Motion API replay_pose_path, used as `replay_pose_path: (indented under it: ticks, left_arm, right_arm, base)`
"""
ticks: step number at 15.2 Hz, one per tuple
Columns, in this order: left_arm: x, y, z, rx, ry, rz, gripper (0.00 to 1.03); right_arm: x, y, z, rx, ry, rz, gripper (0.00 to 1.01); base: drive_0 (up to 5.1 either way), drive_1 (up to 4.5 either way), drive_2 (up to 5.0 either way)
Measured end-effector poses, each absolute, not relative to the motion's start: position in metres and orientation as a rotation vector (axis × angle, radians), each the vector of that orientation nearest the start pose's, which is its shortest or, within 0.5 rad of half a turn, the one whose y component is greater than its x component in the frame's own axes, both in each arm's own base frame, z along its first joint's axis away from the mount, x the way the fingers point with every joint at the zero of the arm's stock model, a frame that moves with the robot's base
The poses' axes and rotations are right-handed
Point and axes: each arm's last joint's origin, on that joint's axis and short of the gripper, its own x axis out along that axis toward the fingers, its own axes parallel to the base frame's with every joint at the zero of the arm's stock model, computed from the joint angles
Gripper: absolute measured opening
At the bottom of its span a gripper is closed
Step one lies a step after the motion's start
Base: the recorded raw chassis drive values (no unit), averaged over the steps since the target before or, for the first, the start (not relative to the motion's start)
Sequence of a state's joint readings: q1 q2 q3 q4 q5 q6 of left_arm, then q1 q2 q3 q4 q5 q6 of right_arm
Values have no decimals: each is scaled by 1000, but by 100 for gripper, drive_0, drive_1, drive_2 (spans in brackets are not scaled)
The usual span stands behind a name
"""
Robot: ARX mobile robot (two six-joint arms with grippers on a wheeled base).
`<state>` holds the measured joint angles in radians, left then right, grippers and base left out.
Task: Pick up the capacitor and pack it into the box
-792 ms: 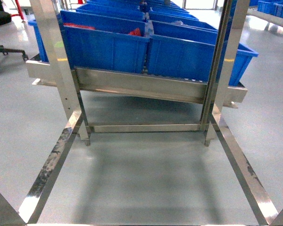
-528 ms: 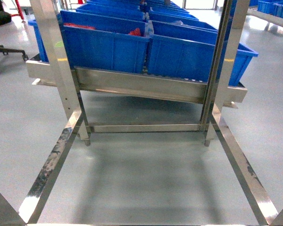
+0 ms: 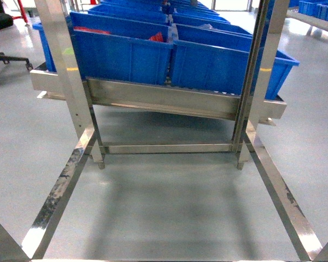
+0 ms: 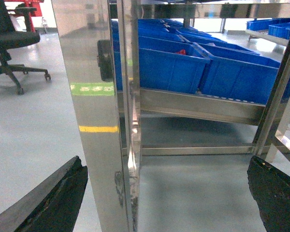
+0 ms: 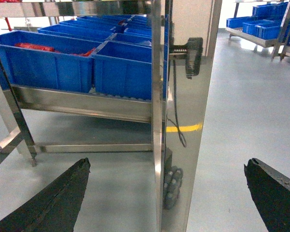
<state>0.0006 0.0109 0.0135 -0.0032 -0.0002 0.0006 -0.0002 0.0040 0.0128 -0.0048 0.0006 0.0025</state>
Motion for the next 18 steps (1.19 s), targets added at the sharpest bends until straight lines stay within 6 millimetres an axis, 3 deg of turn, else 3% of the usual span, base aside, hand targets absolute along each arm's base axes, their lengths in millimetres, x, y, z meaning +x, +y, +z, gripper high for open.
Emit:
replay_pose_path:
  ticks: [18]
  left_arm:
    - [98, 0, 167, 0, 2, 2, 98]
  right_arm:
    - [97, 0, 167, 2, -2, 0, 98]
  base:
    - [0, 0, 0]
